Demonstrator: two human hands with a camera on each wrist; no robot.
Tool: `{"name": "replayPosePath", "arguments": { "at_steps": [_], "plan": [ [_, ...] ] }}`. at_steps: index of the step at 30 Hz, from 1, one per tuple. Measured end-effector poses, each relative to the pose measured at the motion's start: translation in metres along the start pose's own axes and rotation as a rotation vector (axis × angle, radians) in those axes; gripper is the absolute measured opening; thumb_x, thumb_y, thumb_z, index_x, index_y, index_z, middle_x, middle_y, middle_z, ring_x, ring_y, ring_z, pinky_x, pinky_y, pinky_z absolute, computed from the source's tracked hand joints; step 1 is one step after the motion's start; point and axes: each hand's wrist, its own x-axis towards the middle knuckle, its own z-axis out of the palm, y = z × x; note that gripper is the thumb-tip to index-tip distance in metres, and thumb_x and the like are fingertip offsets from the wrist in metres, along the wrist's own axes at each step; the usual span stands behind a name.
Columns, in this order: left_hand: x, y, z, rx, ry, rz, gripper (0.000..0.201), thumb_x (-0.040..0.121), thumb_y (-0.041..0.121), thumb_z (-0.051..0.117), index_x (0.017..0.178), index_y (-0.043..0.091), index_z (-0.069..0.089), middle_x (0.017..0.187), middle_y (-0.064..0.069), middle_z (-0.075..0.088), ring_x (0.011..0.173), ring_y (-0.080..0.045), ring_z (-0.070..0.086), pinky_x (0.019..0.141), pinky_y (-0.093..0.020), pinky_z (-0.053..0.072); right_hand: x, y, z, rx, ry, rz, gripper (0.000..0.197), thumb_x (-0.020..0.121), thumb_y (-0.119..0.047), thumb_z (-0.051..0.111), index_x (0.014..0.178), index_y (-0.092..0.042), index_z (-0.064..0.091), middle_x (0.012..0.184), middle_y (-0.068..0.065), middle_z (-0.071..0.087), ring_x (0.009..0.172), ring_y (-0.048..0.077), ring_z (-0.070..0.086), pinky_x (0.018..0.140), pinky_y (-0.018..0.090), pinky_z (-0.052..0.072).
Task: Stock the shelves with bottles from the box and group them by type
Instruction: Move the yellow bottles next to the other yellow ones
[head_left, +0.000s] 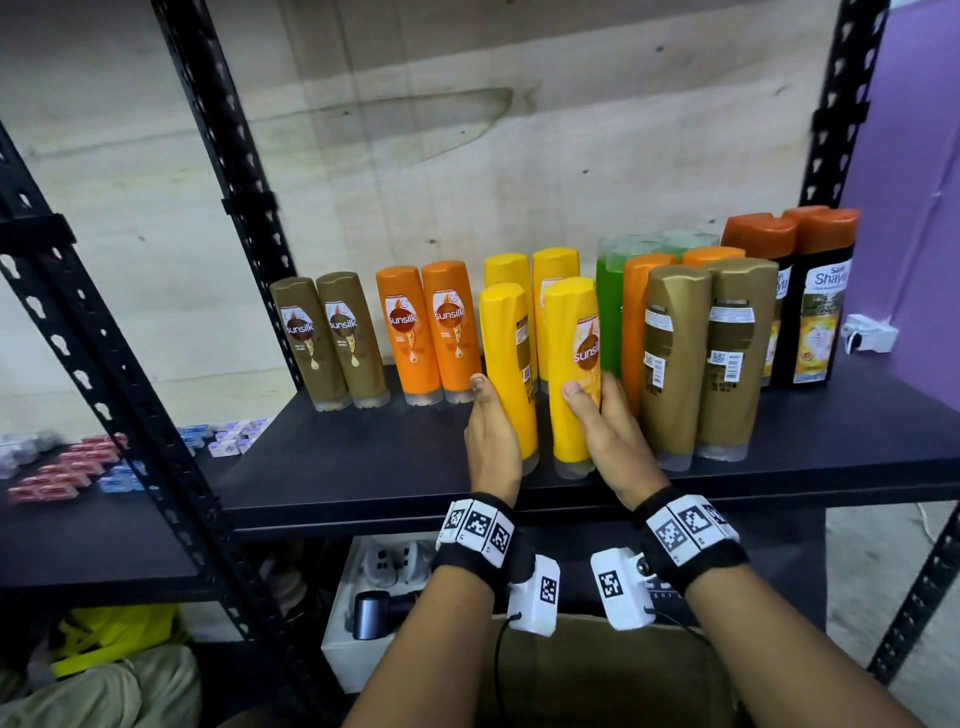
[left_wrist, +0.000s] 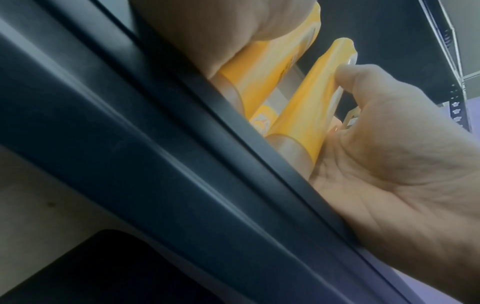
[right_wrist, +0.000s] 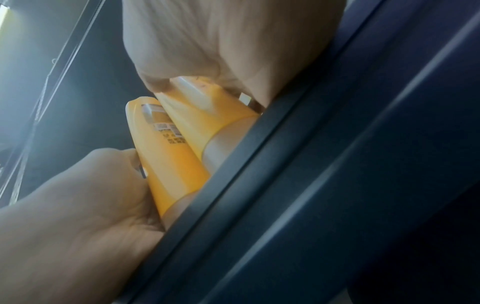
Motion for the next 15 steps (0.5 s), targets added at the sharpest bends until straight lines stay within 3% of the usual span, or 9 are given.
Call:
{"name": "replayPosePath", "arguments": {
  "at_steps": [5,9,15],
  "plan": [
    [-0.0021,0.0020,-0.0003,-0.036,-0.007,0.018,0.086,0.086,0.086,0.021,0.149,0.033,0.046,0.144,0.002,0.057,0.132,-0.020,0.054,0.115,-0.050,0.039,-0.0006,0.0000,0.0009,-0.029,0.031,0.022,0.064,0.075,-0.075,0.061,0.124,-0.037,0.046,0.121,-0.016,0.063,0.108,-0.004,0.060,0.090,0.025,0.046],
    [-0.0028,0.0011,-0.0009,-0.048,-0.011,0.021,0.096,0.078,0.094,0.022,0.149,0.034,0.045,0.145,0.003,0.056,0.133,-0.020,0.053,0.116,-0.051,0.038,-0.0023,0.0017,-0.0008,-0.055,0.047,0.031,0.059,0.081,-0.069,0.065,0.124,-0.035,0.043,0.108,-0.028,0.065,0.099,-0.009,0.062,0.082,0.021,0.047],
    [-0.0041,0.0011,-0.0020,0.013,-0.049,0.061,0.096,0.078,0.095,0.020,0.152,0.036,0.040,0.151,0.006,0.051,0.138,-0.017,0.047,0.119,-0.049,0.034,-0.0048,0.0006,-0.0008,-0.097,0.077,0.029,0.070,0.073,-0.078,0.062,0.124,-0.034,0.042,0.111,-0.020,0.066,0.097,-0.011,0.062,0.078,0.017,0.047]
  ]
}}
